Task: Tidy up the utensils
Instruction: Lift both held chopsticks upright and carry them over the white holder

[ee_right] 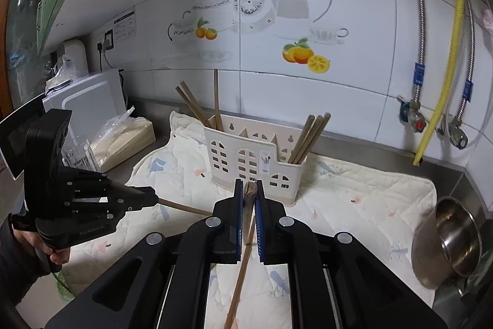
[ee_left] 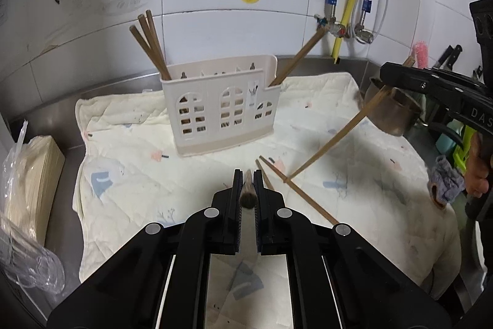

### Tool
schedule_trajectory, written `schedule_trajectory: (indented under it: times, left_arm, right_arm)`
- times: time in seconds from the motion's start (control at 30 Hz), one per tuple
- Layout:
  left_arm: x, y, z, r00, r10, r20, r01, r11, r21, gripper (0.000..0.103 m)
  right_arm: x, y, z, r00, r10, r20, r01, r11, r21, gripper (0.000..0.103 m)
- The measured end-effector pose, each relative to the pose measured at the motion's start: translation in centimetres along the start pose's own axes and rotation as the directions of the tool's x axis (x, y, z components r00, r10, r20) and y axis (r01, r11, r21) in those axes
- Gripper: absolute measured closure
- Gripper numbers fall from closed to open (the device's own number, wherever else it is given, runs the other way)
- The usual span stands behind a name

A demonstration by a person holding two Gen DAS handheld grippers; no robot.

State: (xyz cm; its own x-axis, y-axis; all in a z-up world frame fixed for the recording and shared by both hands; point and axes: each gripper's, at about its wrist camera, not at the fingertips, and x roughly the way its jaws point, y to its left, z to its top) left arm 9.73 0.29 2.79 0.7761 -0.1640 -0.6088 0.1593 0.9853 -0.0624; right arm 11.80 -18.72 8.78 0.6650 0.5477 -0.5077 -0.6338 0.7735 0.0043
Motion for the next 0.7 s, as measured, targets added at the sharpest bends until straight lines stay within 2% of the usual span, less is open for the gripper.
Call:
schedule_trajectory:
  times: [0.3,0.7]
  left_arm:
    - [-0.7,0.4,3.2,0.999,-0.006,0.036,0.005,1.000,0.029,0.098]
    - [-2.9,1.3,7.8,0.995,-0.010,0.100,0.004,0.998,0.056,0.098]
  right_arm:
    - [-0.2,-0.8,4.6,0.999,0.008,0.040,-0.007,1.000,-0.026,0.097]
    - [0.0,-2.3,12.1,0.989,-0.014,0.150,0.018,0.999,-0.026,0.097]
